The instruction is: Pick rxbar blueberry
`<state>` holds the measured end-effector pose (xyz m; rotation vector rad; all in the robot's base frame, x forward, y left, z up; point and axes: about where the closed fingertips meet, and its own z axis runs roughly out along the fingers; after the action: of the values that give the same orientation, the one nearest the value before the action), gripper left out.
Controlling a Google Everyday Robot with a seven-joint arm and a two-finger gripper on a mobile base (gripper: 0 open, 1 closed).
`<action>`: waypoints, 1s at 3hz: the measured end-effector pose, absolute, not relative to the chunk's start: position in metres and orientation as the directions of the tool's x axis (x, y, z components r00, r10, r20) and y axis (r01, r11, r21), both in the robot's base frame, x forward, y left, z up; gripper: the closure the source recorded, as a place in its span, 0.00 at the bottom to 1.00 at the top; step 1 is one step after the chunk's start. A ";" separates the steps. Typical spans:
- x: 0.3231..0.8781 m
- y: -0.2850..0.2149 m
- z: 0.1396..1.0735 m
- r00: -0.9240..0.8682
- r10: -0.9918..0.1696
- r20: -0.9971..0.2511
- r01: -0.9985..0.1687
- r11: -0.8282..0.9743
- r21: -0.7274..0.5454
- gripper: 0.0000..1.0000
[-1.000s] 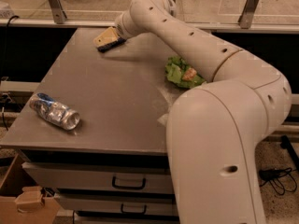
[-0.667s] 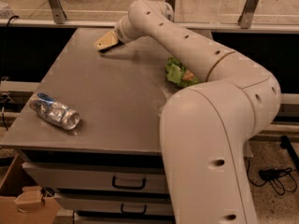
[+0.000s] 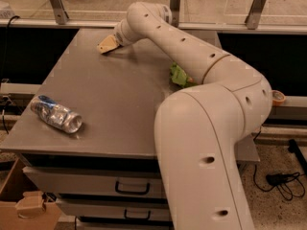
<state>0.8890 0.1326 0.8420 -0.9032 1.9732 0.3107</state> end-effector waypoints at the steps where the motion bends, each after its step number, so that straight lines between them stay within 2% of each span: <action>1: 0.886 0.135 0.838 -0.314 -0.486 -0.816 -0.706 0.694 -0.141 0.47; 3: 0.883 0.136 0.837 -0.317 -0.488 -0.814 -0.709 0.692 -0.138 0.93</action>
Offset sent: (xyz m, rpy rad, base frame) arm -0.0168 0.0035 -0.0114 -0.0190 0.0184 0.0093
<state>0.8829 0.1364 0.8369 -0.9219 1.9832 0.3038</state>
